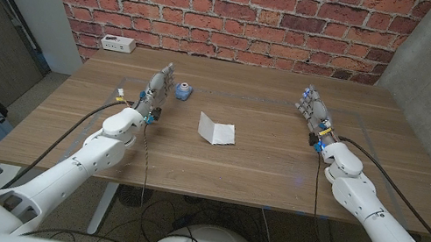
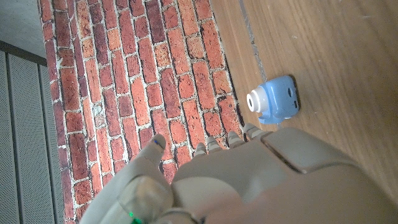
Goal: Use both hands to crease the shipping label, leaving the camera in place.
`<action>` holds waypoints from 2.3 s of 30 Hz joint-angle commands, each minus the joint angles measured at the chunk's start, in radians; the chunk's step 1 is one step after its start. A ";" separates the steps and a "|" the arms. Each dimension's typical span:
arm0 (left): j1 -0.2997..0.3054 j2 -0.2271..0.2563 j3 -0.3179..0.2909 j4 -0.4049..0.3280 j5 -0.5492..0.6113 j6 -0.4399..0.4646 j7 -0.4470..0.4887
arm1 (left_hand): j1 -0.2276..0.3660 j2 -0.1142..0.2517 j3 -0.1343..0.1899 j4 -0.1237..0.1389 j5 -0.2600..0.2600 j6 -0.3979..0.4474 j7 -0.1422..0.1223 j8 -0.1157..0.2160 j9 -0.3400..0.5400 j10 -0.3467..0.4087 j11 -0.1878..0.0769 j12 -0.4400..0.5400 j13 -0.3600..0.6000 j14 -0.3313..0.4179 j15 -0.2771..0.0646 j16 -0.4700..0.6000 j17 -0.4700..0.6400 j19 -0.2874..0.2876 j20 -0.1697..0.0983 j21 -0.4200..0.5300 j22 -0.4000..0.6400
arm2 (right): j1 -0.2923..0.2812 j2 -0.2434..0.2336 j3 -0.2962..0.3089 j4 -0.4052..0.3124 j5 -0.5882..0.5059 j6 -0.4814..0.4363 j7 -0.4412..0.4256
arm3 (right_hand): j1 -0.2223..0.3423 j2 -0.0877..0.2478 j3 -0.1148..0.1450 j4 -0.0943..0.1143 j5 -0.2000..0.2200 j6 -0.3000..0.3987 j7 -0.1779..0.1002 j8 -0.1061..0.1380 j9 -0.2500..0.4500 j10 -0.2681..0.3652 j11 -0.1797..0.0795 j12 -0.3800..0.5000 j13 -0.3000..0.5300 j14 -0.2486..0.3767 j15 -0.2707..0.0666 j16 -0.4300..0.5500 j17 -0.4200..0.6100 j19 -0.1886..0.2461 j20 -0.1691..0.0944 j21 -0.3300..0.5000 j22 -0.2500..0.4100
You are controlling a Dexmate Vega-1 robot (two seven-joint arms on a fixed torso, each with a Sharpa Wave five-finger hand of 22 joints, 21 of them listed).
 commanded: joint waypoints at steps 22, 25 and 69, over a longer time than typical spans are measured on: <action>-0.006 0.002 0.010 -0.001 0.005 0.020 0.001 | 0.003 0.012 0.006 -0.007 0.005 -0.130 -0.006 0.003 0.002 -0.161 0.002 0.001 0.003 -0.168 -0.075 0.002 0.005 -0.066 -0.034 -0.001 0.003 | -0.021 -0.070 -0.077 -0.127 -0.260 -0.070 -0.189 | 0.055 0.036 0.060 -0.034 0.007 0.068 0.004 0.017 0.003 0.068 -0.002 0.019 0.005 0.034 -0.032 0.010 0.001 0.013 -0.014 0.008 0.005; -0.006 0.003 0.012 -0.003 0.008 0.021 0.000 | 0.004 0.011 0.005 -0.008 0.004 -0.130 -0.006 0.003 0.002 -0.161 0.005 0.000 0.003 -0.169 -0.075 0.002 0.005 -0.066 -0.034 -0.002 0.003 | -0.022 -0.079 -0.085 -0.141 -0.289 -0.079 -0.201 | 0.063 0.036 0.067 -0.041 0.006 0.076 0.005 0.018 0.003 0.075 -0.001 0.019 0.005 0.037 -0.039 0.009 0.000 0.018 -0.034 0.009 0.005; 0.031 0.030 0.023 -0.068 0.029 0.041 0.021 | 0.015 0.011 0.000 -0.024 0.002 -0.089 0.004 0.008 0.004 -0.138 0.037 0.004 0.005 -0.148 -0.052 0.005 0.005 -0.046 -0.025 -0.005 0.003 | -0.030 -0.204 -0.212 -0.475 -0.728 -0.518 -0.351 | 0.240 0.065 0.229 -0.166 -0.031 0.230 -0.028 0.027 0.007 0.197 -0.004 0.025 0.008 0.124 -0.062 0.018 0.005 0.079 -0.016 0.020 0.007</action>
